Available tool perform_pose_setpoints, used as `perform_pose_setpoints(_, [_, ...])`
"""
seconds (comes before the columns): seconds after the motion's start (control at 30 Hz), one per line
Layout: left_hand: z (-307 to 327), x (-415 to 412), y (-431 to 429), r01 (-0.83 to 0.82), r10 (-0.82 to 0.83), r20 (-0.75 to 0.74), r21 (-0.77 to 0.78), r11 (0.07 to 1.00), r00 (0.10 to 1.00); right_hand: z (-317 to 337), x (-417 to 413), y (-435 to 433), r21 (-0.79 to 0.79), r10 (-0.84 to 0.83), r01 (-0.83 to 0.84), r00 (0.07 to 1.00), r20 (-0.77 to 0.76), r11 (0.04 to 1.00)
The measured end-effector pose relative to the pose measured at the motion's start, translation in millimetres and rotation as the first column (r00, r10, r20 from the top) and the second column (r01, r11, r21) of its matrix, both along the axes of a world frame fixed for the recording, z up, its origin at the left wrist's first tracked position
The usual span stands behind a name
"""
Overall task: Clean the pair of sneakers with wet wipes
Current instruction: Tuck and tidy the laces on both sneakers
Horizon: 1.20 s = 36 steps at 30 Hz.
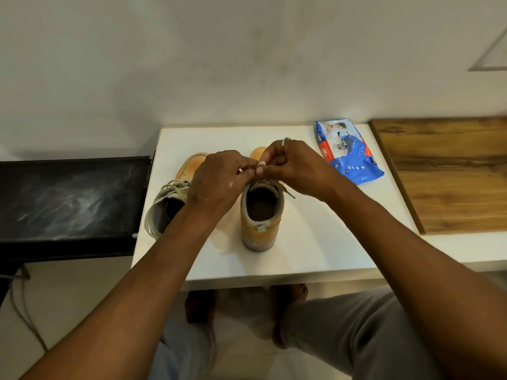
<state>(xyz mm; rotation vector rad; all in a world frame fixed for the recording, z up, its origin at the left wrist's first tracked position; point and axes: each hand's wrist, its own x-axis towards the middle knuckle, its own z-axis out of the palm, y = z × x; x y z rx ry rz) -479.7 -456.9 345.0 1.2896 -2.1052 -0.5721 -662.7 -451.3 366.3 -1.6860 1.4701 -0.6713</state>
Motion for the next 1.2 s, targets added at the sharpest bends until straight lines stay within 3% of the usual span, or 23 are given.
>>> perform_pose_setpoints(0.1, [-2, 2, 0, 0.023, -0.022, 0.053, -0.007, 1.0, 0.998, -1, -1, 0, -0.015, -0.074, 0.074, 0.996, 0.04, 0.997])
perform_pose_setpoints(0.27, [-1, -3, 3, -0.037, 0.032, 0.072, 0.06, 0.998, 0.997, 0, 2, 1, 0.024, 0.065, -0.066, 0.997, 0.045, 0.998])
perform_pose_setpoints(0.5, [2, -3, 5, -0.06, 0.052, 0.055, 0.143, 0.988, 0.997, 1, 14, 2, -0.142, -0.018, -0.014, 0.974, -0.226, 0.99])
perform_pose_setpoints(0.63, [4, 0, 4, -0.038, 0.028, 0.071, 0.137, 0.99, 0.997, 4, 16, 1, -0.157, -0.002, -0.056, 0.938, -0.347, 0.986])
perform_pose_setpoints(0.87, [6, 4, 2, -0.034, 0.012, 0.174, 0.124, 0.992, 0.985, 6, 14, -3, -0.159, 0.071, -0.211, 0.786, -0.614, 0.964])
perform_pose_setpoints(0.93, [8, 5, 2, -0.054, 0.038, 0.205, 0.075, 0.996, 0.978, 5, 16, -3, -0.136, 0.078, -0.199, 0.793, -0.605, 0.971])
perform_pose_setpoints(1.03, [9, 6, 4, -0.082, 0.077, 0.171, 0.023, 0.996, 0.982, 2, 14, -3, -0.053, 0.099, -0.137, 0.888, -0.449, 0.989])
perform_pose_setpoints(1.2, [9, -1, 8, -0.102, 0.112, -0.04, 0.204, 0.974, 0.993, -2, 4, 0, 0.103, 0.16, -0.135, 0.94, -0.301, 0.985])
